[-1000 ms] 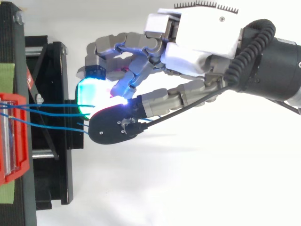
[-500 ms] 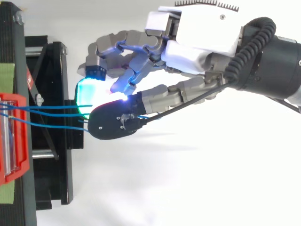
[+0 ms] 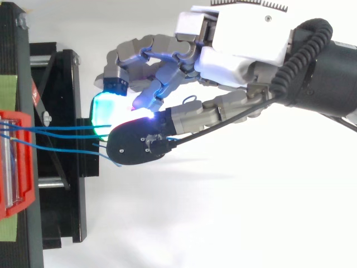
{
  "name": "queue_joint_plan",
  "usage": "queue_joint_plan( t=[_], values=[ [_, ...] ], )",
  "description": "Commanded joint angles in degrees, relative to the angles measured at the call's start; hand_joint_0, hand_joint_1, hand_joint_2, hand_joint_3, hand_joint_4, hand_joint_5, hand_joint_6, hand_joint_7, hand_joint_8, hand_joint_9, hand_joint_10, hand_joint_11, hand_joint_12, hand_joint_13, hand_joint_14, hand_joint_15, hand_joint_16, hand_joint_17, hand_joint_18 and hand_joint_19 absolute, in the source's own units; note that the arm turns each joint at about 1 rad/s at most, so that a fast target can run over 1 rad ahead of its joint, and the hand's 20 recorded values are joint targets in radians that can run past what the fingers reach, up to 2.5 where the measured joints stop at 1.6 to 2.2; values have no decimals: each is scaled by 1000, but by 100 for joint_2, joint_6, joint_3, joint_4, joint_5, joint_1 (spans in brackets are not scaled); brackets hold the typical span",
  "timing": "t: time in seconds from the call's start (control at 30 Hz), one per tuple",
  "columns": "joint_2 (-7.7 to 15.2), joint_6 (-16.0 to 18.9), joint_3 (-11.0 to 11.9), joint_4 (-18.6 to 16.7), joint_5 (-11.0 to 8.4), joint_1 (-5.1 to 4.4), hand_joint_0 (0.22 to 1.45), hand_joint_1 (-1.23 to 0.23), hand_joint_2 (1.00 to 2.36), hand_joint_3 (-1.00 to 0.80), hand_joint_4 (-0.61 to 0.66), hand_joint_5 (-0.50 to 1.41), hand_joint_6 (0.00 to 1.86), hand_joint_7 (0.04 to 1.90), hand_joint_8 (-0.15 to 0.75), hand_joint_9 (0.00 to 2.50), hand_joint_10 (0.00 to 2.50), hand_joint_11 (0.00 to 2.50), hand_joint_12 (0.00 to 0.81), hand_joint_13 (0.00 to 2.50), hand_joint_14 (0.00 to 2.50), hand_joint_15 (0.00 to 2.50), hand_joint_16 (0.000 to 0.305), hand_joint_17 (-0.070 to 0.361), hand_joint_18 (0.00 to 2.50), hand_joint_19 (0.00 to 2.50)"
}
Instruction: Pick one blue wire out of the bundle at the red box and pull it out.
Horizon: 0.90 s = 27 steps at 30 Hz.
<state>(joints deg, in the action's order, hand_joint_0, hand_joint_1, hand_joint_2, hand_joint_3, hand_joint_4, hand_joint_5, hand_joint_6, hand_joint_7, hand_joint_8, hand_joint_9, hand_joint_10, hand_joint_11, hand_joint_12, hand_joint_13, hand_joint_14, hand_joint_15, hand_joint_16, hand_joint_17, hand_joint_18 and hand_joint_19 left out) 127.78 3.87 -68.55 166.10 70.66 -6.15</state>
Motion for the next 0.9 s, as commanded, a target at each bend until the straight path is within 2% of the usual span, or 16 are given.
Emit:
queue_joint_plan(
  t=[0.0,0.2,0.27,0.4,0.6,0.67,0.73,0.87],
  values=[
    [-8,0,-1,28,0,0,566,-777,1016,45,335,-119,752,1206,349,913,24,1031,453,231,3,95,73,164,230,213],
    [-34,8,-1,107,70,0,557,-736,1000,69,354,-125,799,1107,380,961,20,1025,483,253,3,109,80,179,248,236],
    [-34,0,-1,186,211,0,557,-735,1004,68,355,-125,802,1102,379,962,19,1022,484,253,4,112,80,180,248,236],
    [-25,-9,-1,239,343,9,551,-733,1028,60,358,-125,804,1101,383,962,20,1033,485,252,3,104,80,181,248,232],
    [-25,35,-273,195,352,-9,551,-733,1034,58,359,-125,804,1103,388,959,19,1029,485,245,3,107,80,181,245,236],
    [-25,255,-458,-69,387,-35,551,-733,1037,57,355,-125,805,1094,382,955,19,1014,486,244,4,106,80,180,244,236],
    [-25,518,-502,-227,457,-35,552,-733,1033,58,364,-125,805,1093,386,955,20,1016,486,243,4,106,80,180,244,235],
    [-25,914,-510,-297,624,-26,553,-735,1031,59,359,-125,804,1096,385,954,20,1018,486,243,4,106,80,180,243,237]
  ],
)
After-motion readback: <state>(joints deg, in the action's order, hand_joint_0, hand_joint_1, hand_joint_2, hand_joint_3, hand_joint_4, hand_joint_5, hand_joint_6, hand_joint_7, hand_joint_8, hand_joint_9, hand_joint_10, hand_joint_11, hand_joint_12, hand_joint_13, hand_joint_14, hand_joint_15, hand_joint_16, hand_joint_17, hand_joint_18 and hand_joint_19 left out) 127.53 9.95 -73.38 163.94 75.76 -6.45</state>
